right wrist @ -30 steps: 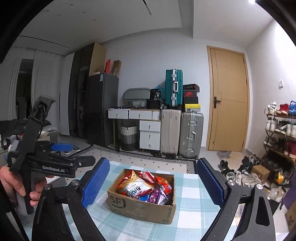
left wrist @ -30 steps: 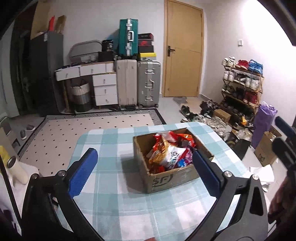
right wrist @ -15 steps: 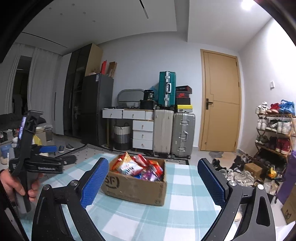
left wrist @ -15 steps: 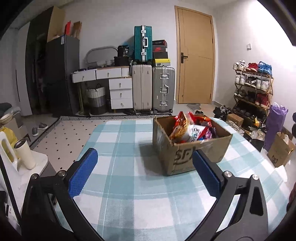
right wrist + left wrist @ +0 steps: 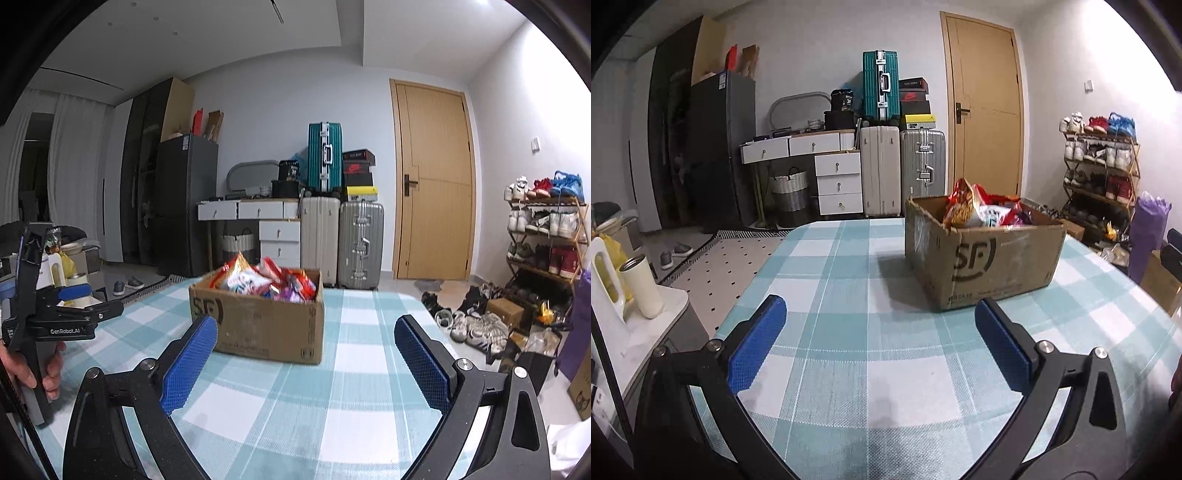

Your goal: Organize snacks

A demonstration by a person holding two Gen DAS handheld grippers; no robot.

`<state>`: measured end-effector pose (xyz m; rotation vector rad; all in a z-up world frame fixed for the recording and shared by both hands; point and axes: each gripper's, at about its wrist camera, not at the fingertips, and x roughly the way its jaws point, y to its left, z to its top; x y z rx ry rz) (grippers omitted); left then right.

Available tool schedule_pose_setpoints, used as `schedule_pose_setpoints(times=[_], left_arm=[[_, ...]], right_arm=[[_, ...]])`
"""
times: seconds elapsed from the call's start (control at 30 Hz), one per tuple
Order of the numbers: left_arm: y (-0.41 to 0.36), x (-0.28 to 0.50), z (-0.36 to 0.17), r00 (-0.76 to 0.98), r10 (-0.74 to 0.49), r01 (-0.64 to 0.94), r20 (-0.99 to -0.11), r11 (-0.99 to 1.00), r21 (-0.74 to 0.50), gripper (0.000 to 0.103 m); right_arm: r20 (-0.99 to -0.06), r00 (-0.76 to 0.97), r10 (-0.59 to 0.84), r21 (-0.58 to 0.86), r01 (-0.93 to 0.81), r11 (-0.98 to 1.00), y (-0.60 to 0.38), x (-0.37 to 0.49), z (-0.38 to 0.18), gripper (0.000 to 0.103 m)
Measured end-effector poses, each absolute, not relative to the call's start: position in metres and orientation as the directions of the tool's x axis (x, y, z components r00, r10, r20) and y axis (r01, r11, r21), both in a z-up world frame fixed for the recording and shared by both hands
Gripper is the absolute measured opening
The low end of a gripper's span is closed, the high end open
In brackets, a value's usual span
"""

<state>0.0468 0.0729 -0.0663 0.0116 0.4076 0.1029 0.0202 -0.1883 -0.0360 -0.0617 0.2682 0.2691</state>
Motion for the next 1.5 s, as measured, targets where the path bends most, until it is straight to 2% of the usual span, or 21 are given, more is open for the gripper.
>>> schedule_pose_setpoints(times=[0.2,0.37,0.47,0.7,1.5], left_arm=[[0.07,0.044,-0.069,0.923,0.117,-0.109,-0.367,0.993,0.043,0.102],[0.071,0.052,-0.07,0.911,0.12,-0.112,-0.394,0.993,0.044,0.102],[0.074,0.051,-0.069,0.909,0.11,-0.109,-0.403,0.994,0.025,0.102],[0.074,0.036,-0.067,0.942,0.118,-0.12,-0.315,0.993,0.013,0.102],[0.076,0.036,-0.068,0.942,0.124,-0.13,-0.311,0.991,0.002,0.102]], right_arm=[[-0.305,0.919,0.25,-0.003,-0.264,0.965,-0.192,0.032,-0.049,0.098],[-0.368,0.895,0.251,-0.005,-0.272,0.962,-0.187,0.046,-0.056,0.098],[-0.36,0.895,0.265,-0.003,-0.285,0.959,-0.187,0.045,-0.056,0.1],[-0.361,0.896,0.261,-0.005,-0.281,0.96,-0.187,0.046,-0.056,0.102],[-0.36,0.896,0.261,-0.004,-0.281,0.96,-0.188,0.045,-0.056,0.103]])
